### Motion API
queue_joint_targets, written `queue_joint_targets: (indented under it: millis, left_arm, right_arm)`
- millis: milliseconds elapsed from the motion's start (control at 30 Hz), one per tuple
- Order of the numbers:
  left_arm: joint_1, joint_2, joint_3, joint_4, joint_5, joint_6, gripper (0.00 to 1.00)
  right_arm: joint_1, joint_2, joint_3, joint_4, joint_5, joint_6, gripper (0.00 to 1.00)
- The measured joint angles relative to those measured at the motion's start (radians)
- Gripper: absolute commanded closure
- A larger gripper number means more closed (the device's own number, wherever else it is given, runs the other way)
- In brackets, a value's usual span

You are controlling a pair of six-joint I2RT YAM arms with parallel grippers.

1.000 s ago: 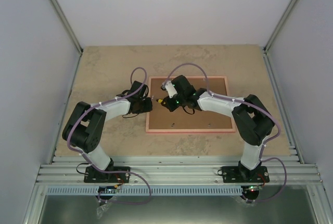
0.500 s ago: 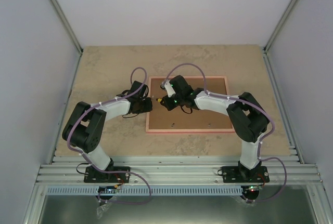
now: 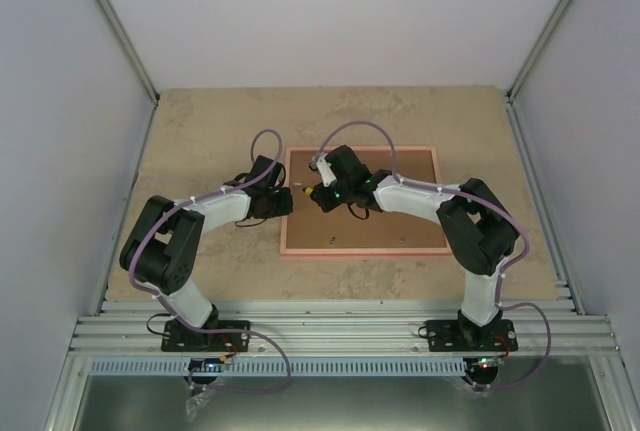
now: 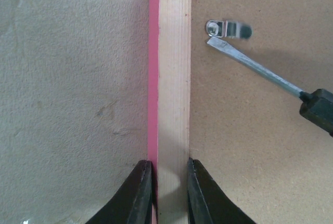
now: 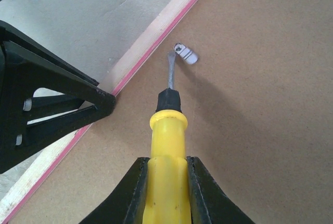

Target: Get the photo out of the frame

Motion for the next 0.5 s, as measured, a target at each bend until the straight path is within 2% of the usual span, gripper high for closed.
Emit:
queue_joint_targets:
  millis: [500]
  left_arm:
    - [0.0, 0.0, 0.0, 0.0, 0.0, -0.003, 0.82]
  right_arm:
    - [-0.002, -0.058, -0.044, -0.01, 0.028, -0.006, 1.0]
